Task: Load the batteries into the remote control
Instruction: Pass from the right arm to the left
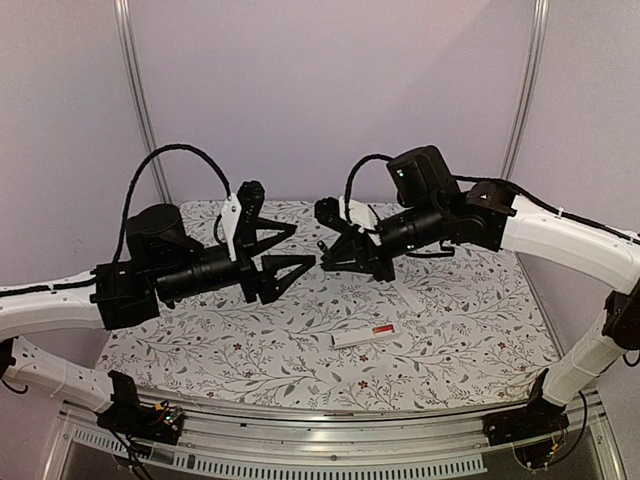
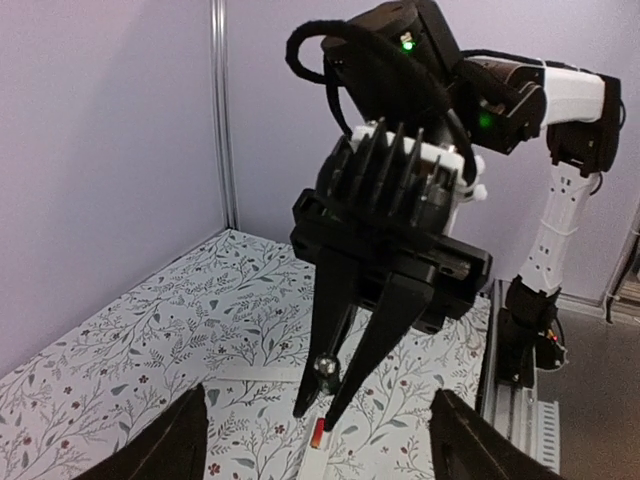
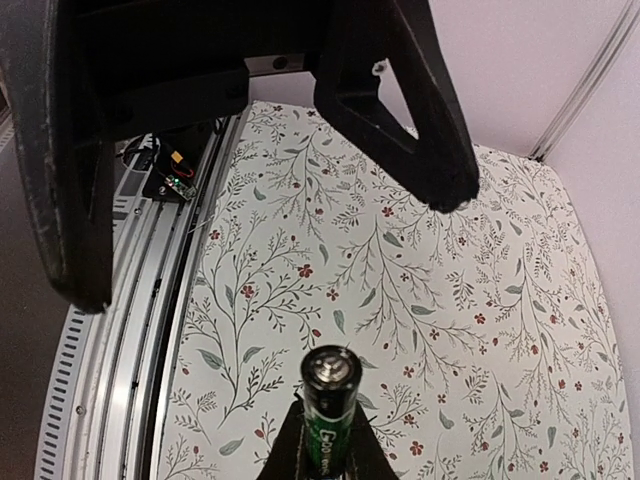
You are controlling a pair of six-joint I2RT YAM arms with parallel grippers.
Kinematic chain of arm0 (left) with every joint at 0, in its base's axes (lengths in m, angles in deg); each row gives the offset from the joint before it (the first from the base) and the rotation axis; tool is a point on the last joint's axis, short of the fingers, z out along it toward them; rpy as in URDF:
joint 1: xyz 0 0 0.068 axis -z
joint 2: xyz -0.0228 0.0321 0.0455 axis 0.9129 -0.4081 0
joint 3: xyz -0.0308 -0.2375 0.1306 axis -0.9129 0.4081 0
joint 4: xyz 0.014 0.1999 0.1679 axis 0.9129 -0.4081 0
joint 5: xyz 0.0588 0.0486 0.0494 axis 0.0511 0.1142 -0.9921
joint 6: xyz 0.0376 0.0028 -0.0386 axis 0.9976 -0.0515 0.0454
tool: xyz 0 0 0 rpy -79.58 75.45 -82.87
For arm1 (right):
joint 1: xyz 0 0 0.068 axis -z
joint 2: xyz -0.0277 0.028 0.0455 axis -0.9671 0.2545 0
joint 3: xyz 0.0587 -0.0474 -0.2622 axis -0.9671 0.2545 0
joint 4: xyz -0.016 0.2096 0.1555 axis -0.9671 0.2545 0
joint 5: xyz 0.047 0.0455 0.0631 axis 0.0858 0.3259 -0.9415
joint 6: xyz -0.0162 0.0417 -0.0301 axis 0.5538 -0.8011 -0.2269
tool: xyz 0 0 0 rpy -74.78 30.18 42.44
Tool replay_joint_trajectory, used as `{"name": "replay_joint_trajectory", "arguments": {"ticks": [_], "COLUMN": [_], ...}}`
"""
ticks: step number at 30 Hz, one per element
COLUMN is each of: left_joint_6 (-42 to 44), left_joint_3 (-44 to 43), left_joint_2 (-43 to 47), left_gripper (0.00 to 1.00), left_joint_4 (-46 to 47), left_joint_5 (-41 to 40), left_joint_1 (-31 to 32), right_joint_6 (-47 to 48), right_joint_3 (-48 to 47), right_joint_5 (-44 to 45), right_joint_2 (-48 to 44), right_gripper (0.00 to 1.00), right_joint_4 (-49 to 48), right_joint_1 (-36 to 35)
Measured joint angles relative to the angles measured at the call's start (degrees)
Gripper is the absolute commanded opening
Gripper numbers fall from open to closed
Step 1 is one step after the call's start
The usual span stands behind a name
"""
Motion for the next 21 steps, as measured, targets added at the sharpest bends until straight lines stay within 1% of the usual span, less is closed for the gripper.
{"name": "replay_joint_trajectory", "arguments": {"ticks": [1,3,5,7,13,17,19,21], "left_joint_6": [0.3,0.7,0.9,0.7,-0.3,-0.9,-1.2,-1.6], "left_joint_3": [-1.3,-3.5,-5.1,-5.7,-5.9,-5.9,-5.9,-5.9], "left_joint_2": [-1.2,-3.7,-6.0,-7.6,-9.6,-9.7,-9.7,-9.7], "left_gripper": [0.64,0.62,0.56,0.48,0.30,0.12,0.12,0.16], "left_joint_4": [-0.8,-1.7,-2.4,-2.9,-3.1,-3.0,-2.6,-2.3], "left_joint_5": [0.8,2.4,3.7,4.1,4.3,4.4,4.9,5.2], "left_joint_1": [0.0,-0.1,-0.1,-0.1,-0.2,-0.3,-0.3,-0.2], "right_joint_6": [0.5,0.9,0.9,0.9,1.0,0.9,0.9,0.8], "right_joint_3": [-0.6,-0.8,-0.8,-0.8,-0.8,-0.5,-0.5,-0.5], "right_joint_5": [0.1,0.3,0.6,0.8,1.5,1.7,2.1,2.2], "right_joint_2": [0.4,0.8,0.9,0.8,0.5,-0.3,-0.6,-0.7], "right_gripper": [0.00,0.00,0.00,0.00,0.00,0.00,0.00,0.00], "right_joint_4": [1.1,2.6,3.6,3.8,3.7,3.7,3.6,3.4], "right_joint_1": [0.0,-0.1,-0.2,-0.3,-0.9,-0.9,-0.9,-0.9]}}
